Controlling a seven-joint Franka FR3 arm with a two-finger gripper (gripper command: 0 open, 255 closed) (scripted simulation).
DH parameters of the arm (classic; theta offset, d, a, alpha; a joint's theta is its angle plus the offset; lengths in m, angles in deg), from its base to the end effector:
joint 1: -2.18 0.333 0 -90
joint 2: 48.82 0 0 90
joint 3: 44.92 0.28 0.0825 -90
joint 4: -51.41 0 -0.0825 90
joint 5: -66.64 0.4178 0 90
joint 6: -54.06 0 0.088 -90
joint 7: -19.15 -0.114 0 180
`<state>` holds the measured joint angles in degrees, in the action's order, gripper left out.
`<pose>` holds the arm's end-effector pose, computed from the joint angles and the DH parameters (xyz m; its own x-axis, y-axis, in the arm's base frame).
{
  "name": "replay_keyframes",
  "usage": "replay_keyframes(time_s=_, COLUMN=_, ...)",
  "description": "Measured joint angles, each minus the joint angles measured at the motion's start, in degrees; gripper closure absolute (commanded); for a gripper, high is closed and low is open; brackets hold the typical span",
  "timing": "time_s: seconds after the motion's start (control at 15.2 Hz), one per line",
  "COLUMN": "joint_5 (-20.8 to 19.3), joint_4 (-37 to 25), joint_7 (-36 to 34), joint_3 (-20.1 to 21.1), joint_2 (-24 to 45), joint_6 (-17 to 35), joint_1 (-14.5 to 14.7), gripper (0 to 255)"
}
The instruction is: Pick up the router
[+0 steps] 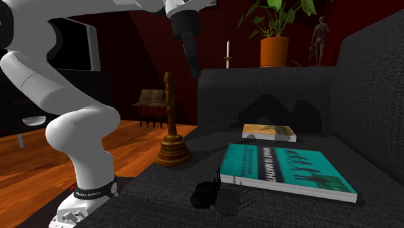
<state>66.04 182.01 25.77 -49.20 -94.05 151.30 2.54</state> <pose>0.3779 -0.0333 0.6103 0.9763 0.0605 0.2076 0.0658 -0.9977 -0.0187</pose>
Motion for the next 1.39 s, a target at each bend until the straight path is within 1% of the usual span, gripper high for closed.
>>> replay_keyframes(time_s=0.07, joint_5=0.00, joint_4=0.00, joint_7=0.00, joint_3=0.00, joint_2=0.00, joint_6=0.00, joint_1=0.00, gripper=0)
replay_keyframes(time_s=0.2, joint_5=-0.62, joint_4=1.67, joint_7=0.55, joint_3=-0.94, joint_2=0.00, joint_6=1.92, joint_1=-0.59, gripper=0)
replay_keyframes(time_s=0.53, joint_5=-2.98, joint_4=7.44, joint_7=2.76, joint_3=-4.85, joint_2=0.97, joint_6=9.75, joint_1=-2.94, gripper=0)
replay_keyframes(time_s=0.86, joint_5=-5.10, joint_4=11.16, joint_7=5.00, joint_3=-9.16, joint_2=4.22, joint_6=18.04, joint_1=-5.25, gripper=0)
replay_keyframes(time_s=1.06, joint_5=-6.11, joint_4=13.32, joint_7=6.49, joint_3=-12.06, joint_2=7.21, joint_6=23.98, joint_1=-6.47, gripper=0)
replay_keyframes(time_s=1.39, joint_5=-6.90, joint_4=14.55, joint_7=9.53, joint_3=-17.29, joint_2=13.28, joint_6=32.67, joint_1=-7.96, gripper=0)
